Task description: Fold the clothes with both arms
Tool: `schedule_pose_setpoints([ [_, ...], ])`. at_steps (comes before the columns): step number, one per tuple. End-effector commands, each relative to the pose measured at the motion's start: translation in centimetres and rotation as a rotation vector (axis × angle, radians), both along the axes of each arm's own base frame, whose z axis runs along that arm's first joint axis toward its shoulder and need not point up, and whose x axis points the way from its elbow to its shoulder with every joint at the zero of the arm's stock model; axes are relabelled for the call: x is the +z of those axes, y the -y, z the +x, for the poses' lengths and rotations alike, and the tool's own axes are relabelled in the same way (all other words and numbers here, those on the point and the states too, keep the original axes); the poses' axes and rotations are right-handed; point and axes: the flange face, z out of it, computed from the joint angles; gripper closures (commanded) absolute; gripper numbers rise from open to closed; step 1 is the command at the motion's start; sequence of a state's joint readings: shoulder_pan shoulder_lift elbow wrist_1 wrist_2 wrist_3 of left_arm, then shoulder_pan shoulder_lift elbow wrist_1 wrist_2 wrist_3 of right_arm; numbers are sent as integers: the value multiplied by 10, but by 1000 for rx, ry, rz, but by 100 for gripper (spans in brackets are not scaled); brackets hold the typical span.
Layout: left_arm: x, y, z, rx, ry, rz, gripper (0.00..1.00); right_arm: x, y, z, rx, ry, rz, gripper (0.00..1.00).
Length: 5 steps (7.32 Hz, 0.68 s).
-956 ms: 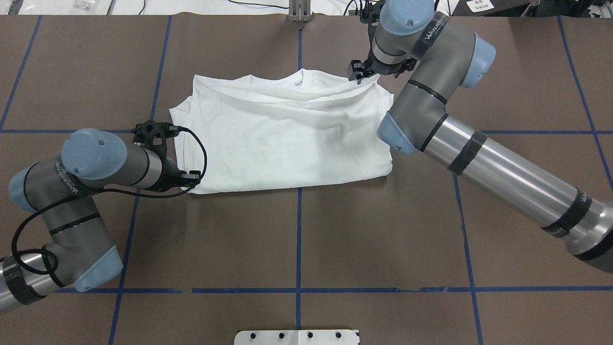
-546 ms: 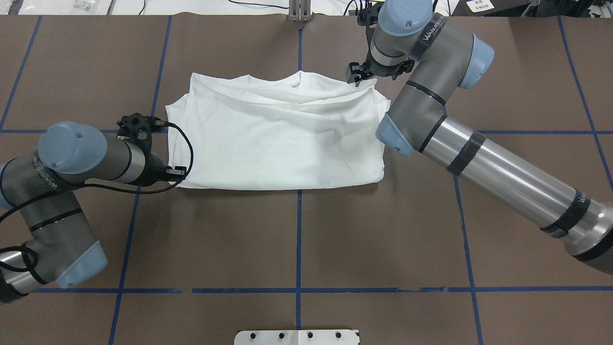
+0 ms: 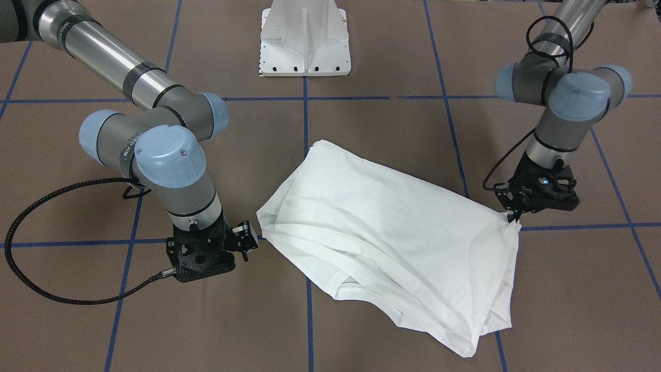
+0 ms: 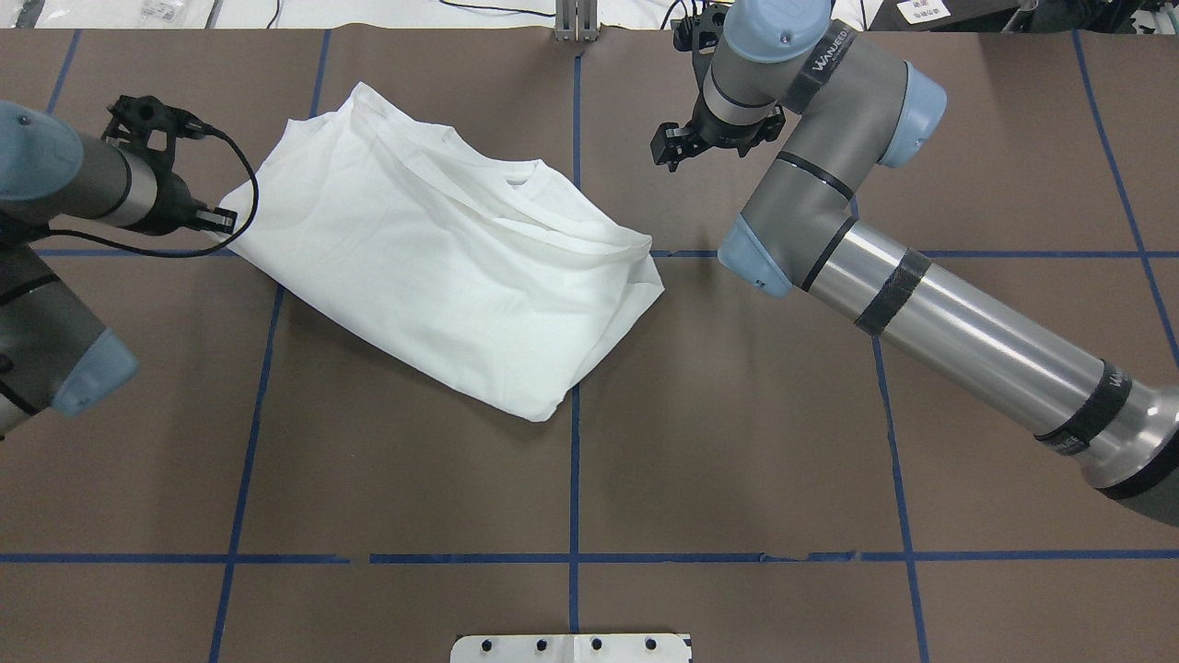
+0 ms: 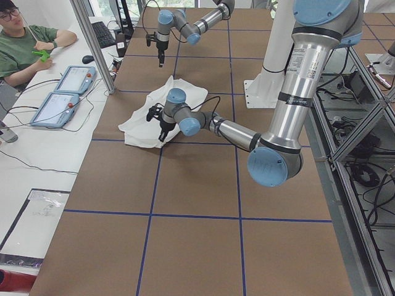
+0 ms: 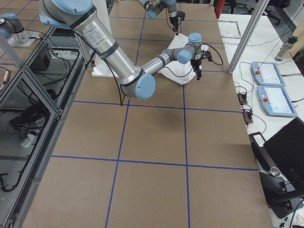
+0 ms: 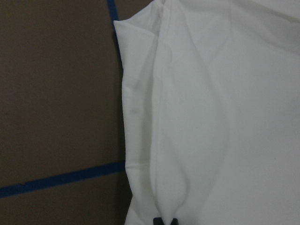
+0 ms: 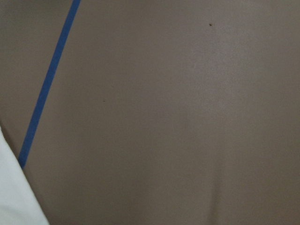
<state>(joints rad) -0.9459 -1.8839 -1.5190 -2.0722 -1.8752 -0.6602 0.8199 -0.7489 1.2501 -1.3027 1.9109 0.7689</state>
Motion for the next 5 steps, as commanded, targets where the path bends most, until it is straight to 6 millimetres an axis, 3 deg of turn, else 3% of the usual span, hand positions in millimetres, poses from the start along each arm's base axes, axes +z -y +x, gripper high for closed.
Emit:
schedule_pose_setpoints([
  [1, 19, 96, -11, -16, 87, -14, 100, -8, 0, -1, -19, 19, 40, 0],
  [2, 26, 123, -6, -10, 103, -8, 100, -8, -1, -2, -20, 18, 45, 0],
  [3, 39, 140, -12, 21, 132, 22, 100, -8, -1, -3, -21, 17, 45, 1],
  [4, 32, 151, -34, 49, 153, 72, 100, -8, -4, -7, -20, 17, 45, 1],
  [5, 25, 150, -38, 72, 110, 74, 35, -9, -6, -14, -16, 38, 67, 2],
])
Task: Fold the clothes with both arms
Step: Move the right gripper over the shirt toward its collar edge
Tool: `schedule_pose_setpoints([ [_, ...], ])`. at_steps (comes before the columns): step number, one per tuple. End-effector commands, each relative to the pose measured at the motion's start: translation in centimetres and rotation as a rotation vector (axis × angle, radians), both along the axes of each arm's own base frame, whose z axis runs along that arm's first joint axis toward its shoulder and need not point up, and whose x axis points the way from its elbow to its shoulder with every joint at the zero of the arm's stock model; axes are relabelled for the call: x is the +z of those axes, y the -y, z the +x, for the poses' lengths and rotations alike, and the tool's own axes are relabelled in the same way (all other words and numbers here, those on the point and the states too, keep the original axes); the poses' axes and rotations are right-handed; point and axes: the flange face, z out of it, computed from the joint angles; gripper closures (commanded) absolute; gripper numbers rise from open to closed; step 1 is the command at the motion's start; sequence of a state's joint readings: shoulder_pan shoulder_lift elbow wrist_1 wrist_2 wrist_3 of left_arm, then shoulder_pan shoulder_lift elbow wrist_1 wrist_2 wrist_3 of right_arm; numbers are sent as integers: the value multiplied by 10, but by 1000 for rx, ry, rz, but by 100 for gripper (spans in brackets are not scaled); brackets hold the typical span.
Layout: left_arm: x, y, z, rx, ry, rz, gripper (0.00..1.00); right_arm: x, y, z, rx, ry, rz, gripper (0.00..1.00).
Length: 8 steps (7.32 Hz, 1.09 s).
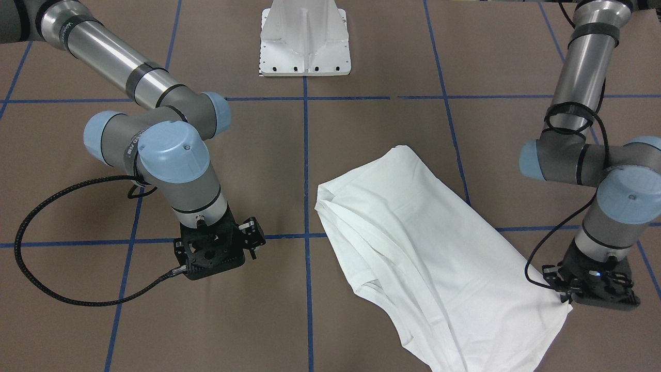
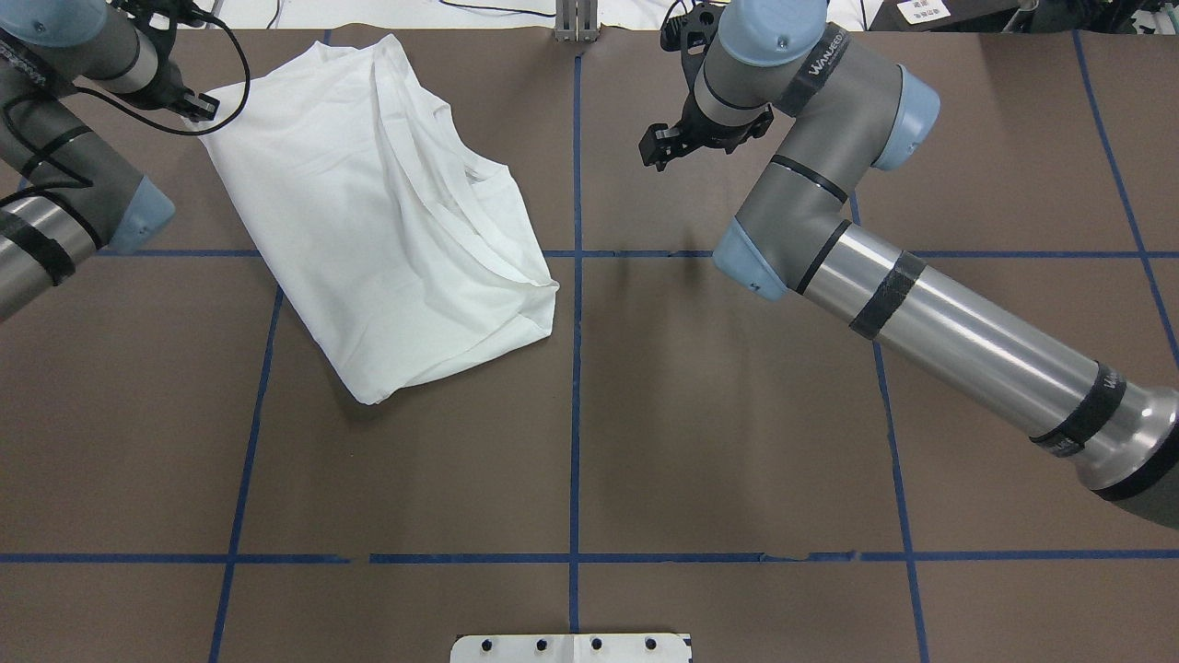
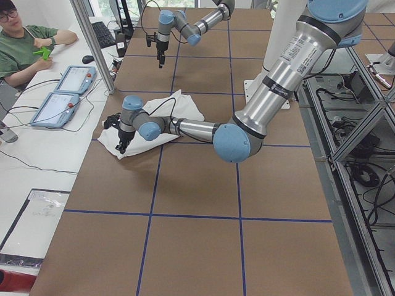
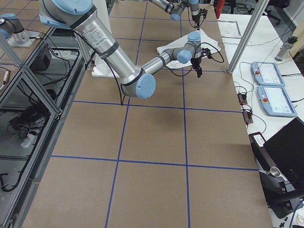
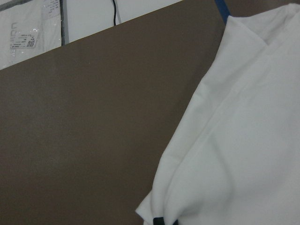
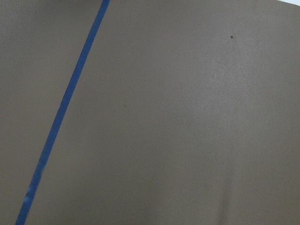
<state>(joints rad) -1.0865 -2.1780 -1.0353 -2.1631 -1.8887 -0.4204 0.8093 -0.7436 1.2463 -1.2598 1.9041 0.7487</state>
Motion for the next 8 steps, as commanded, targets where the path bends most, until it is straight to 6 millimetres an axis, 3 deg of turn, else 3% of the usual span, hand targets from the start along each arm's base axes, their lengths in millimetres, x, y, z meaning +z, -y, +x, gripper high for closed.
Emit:
schedule_pose_setpoints([
  [1, -9, 2, -11, 62, -65, 2, 0, -10, -1, -18, 22, 40, -1, 3],
  [3, -10, -13, -19, 89, -107, -4, 0, -75, 5, -82, 91, 66, -74, 3],
  [4, -13, -24, -26, 84, -118, 8, 0, -95, -1, -98, 126, 93, -108, 3],
  [5, -16, -29, -30, 77, -124, 12, 0, -108, -6, -124, 137, 103, -89, 3],
  [6, -15, -31, -30, 75, -127, 11, 0, -104, -8, -159, 187, 149, -56, 3],
  [8, -16, -34, -32, 70, -131, 11, 0, -117, -36, -204, 229, 148, 29, 4],
])
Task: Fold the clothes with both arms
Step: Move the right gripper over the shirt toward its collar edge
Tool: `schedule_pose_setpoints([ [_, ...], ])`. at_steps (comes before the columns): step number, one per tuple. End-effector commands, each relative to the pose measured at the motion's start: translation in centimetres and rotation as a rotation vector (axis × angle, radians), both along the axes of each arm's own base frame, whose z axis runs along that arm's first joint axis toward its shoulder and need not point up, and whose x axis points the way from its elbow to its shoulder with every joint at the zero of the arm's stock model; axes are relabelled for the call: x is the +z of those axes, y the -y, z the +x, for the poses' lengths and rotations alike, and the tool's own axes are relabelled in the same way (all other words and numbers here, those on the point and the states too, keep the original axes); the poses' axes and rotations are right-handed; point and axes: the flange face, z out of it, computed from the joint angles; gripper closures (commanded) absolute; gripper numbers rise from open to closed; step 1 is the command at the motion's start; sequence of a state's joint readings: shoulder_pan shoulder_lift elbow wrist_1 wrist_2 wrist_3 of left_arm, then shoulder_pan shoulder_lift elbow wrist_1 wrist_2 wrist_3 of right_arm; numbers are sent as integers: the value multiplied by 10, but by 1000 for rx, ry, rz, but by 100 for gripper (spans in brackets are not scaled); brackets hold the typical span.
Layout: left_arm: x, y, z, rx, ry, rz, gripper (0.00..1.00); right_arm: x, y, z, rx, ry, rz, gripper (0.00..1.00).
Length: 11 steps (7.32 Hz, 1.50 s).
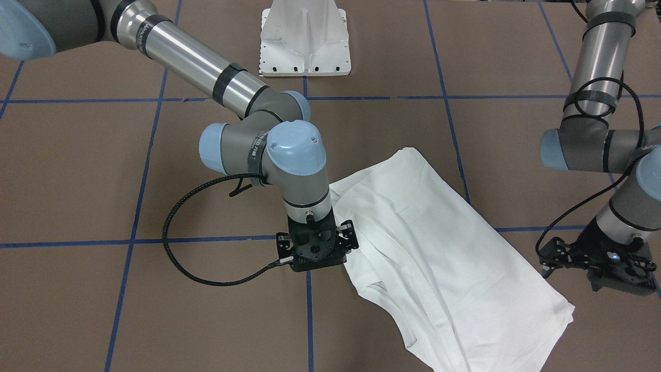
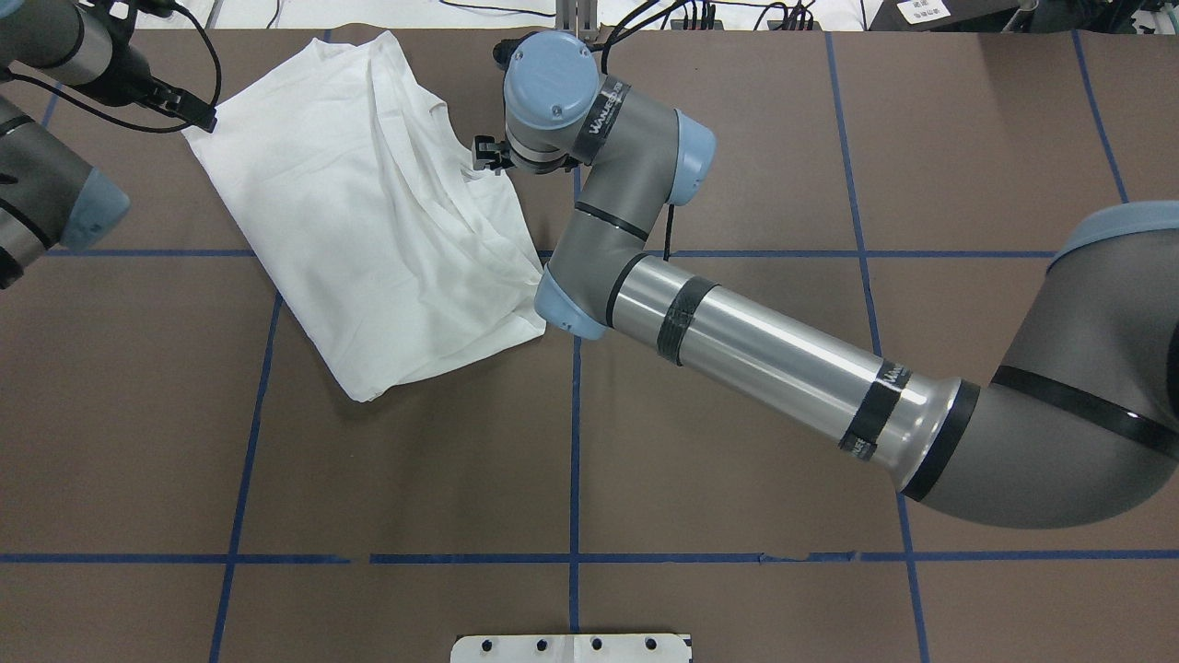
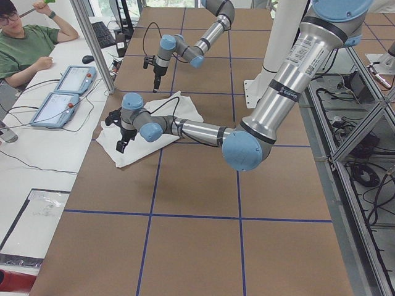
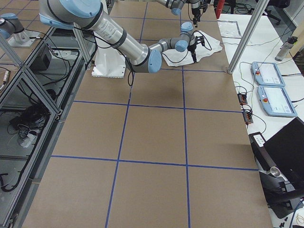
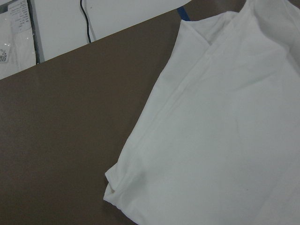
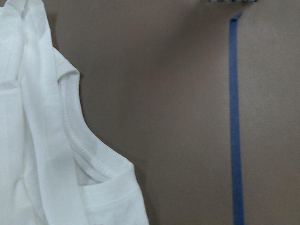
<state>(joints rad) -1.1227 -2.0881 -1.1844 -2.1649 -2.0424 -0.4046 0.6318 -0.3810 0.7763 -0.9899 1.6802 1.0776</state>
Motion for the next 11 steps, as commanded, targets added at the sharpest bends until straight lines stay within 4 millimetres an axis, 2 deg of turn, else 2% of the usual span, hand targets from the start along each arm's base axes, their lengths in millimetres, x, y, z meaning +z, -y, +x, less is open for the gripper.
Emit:
schedule_pose_setpoints([
  [1, -2, -7, -4, -10, -9, 1, 0, 5, -27, -43, 46, 2, 74, 5],
  [3, -2, -13, -7, -15, -14, 0, 0, 16, -29, -49, 70, -30, 90, 23],
  [6, -1, -15, -7, -15, -15, 1, 0, 25, -42, -63, 72, -56, 104, 25],
  [8, 0, -15, -8, -15, -14, 0, 0, 29, -44, -67, 65, -67, 104, 29],
  [10, 0, -15, -8, -16, -14, -1, 0, 27, -44, -66, 66, -52, 112, 54],
  [11, 0, -15, -8, -16, -14, -1, 0, 27, -44, -66, 66, -52, 112, 54],
])
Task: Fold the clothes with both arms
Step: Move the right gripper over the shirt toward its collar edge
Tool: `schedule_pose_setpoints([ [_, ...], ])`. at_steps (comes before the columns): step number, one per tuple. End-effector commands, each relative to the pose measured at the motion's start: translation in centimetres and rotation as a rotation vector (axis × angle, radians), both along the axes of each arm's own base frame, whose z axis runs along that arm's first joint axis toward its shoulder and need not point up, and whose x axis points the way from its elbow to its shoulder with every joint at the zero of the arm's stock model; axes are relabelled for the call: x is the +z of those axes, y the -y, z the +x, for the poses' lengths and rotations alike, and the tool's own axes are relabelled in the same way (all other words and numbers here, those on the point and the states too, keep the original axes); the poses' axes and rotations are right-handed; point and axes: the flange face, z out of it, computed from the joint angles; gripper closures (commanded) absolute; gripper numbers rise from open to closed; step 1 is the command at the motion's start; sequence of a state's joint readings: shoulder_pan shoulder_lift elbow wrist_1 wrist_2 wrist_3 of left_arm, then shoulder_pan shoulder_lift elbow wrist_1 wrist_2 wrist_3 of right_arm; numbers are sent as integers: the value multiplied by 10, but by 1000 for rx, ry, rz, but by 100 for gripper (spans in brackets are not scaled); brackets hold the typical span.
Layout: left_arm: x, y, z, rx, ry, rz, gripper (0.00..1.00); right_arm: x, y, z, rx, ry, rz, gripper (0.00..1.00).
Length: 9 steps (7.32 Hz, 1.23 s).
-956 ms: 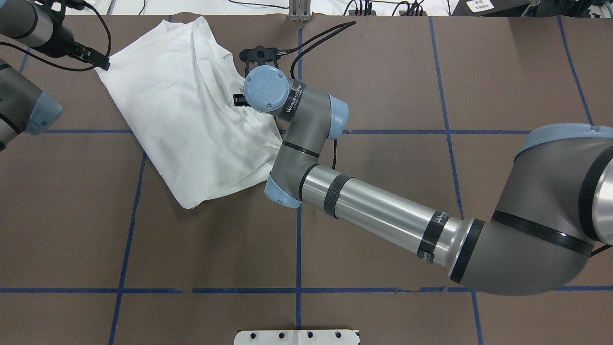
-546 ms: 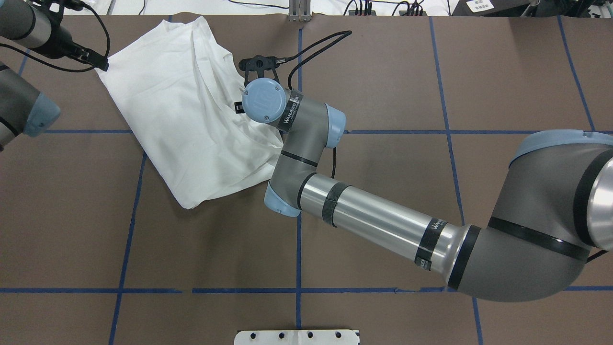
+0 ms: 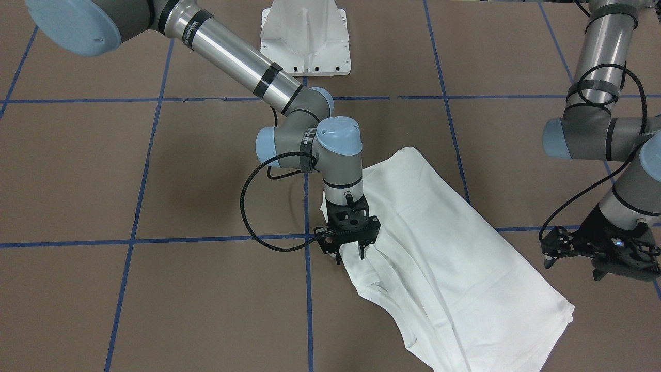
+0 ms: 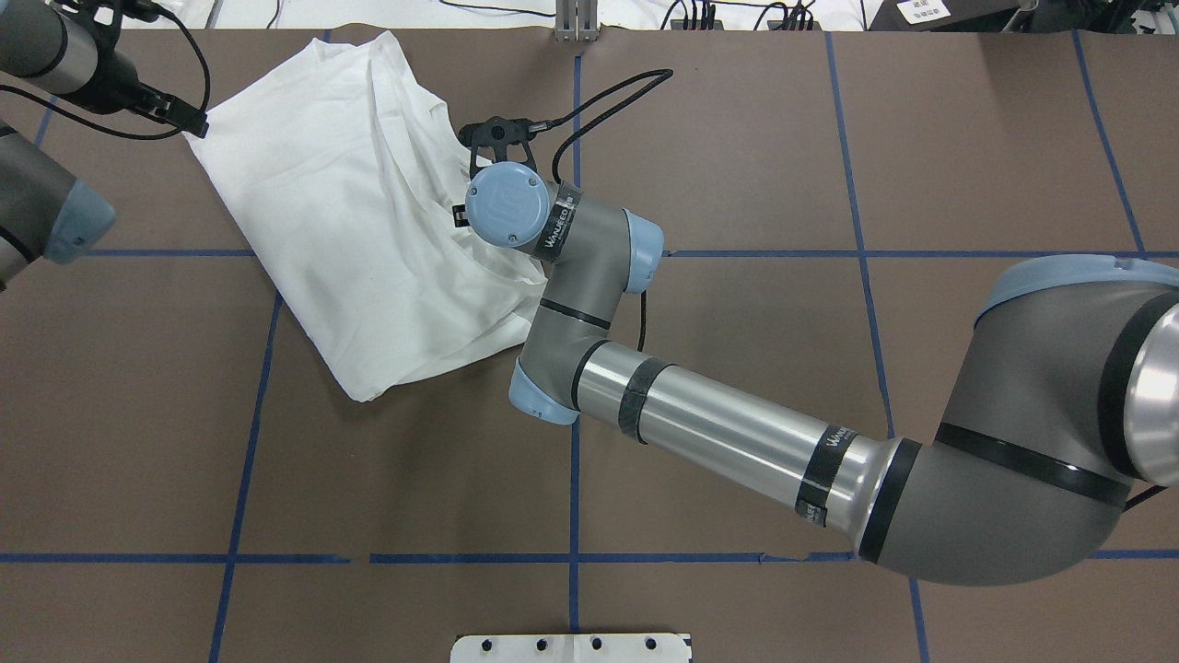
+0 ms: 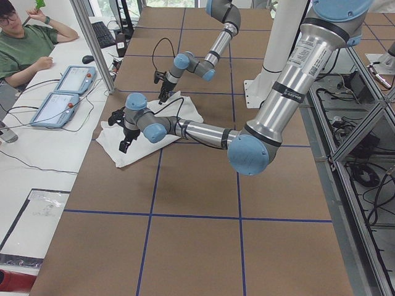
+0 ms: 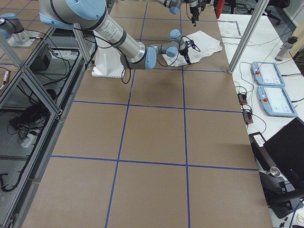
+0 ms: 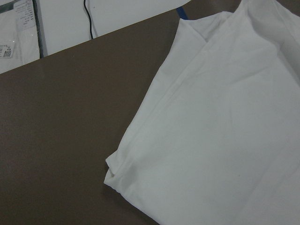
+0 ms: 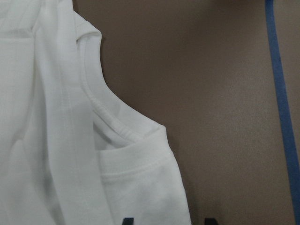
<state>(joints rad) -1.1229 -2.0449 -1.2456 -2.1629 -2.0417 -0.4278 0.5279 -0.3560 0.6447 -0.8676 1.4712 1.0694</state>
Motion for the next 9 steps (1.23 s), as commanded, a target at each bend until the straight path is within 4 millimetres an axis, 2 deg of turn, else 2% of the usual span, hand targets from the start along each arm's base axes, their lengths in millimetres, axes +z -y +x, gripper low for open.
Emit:
schedule_pose_setpoints([
  [1, 0, 0, 0, 0, 0, 0, 0, 0, 0, 0, -1, 2, 1, 54],
  [3, 0, 0, 0, -1, 1, 0, 0, 1, 0, 0, -1, 0, -1, 54],
  [4, 0, 0, 0, 0, 0, 0, 0, 1, 0, 0, -1, 1, 0, 65],
  [6, 0, 0, 0, -1, 1, 0, 0, 3, 0, -1, -30, -25, 26, 100],
  [8, 0, 0, 0, -1, 1, 0, 0, 2, 0, -1, -56, -35, 42, 100],
  [9, 0, 0, 0, -1, 1, 0, 0, -7, -1, 0, -60, -26, 45, 100],
])
